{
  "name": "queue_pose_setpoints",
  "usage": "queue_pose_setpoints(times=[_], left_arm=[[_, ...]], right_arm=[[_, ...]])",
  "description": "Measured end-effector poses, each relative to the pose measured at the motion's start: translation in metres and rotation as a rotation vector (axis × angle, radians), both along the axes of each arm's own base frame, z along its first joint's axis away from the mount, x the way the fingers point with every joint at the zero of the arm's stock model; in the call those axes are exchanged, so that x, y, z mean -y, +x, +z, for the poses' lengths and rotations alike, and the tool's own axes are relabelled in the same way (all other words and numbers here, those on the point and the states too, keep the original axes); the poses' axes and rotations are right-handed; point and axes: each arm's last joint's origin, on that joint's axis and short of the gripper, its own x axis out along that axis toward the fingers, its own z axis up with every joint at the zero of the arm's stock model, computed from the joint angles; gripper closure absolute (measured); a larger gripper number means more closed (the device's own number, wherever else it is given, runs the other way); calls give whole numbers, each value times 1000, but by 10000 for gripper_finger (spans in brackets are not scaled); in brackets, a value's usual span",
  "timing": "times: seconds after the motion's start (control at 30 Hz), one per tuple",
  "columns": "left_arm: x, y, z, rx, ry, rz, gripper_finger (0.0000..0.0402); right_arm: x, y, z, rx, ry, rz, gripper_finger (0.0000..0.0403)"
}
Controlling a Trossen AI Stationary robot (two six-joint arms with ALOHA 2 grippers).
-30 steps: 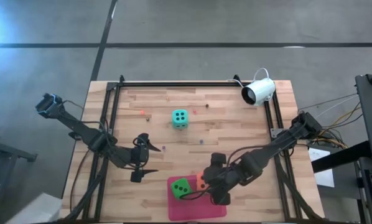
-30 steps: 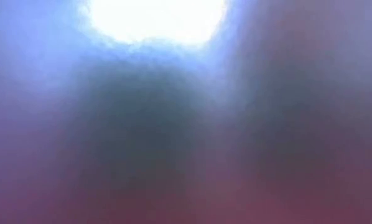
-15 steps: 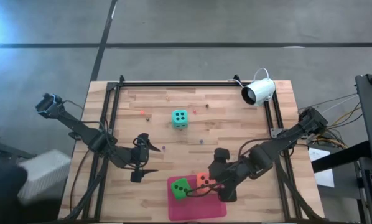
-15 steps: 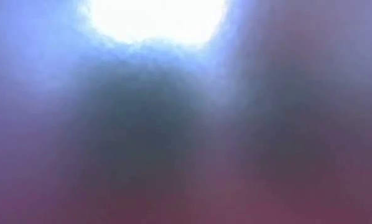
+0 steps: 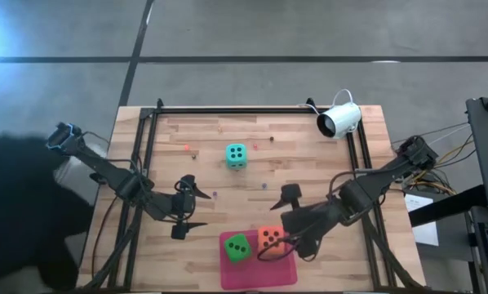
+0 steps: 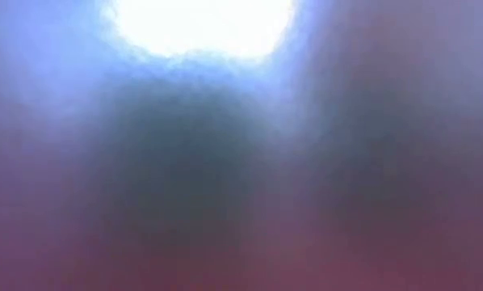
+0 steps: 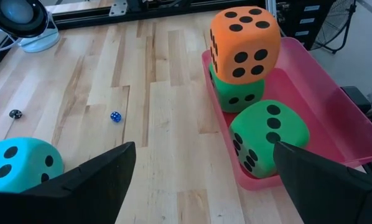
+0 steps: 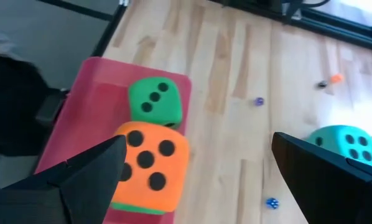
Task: Pick & Place Dice
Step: Put the light blue dice into the pink bin
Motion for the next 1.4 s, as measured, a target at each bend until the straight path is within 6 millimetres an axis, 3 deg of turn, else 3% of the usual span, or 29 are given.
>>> queue_pose_setpoints(times=[0.8,0.93,1.13,1.4], left_arm=[[-1,1,1,11,24,-1,16],[-7,5,4,50,15,89,18],[-32,16,3,50,21,229,16],[-102,32,2,-9,32,327,18]], right_arm=[[0,0,1,9,3,-4,3],[0,0,1,8,4,-2,3],[0,0,1,8,6,-4,3],[0,0,1,8,4,-2,3]])
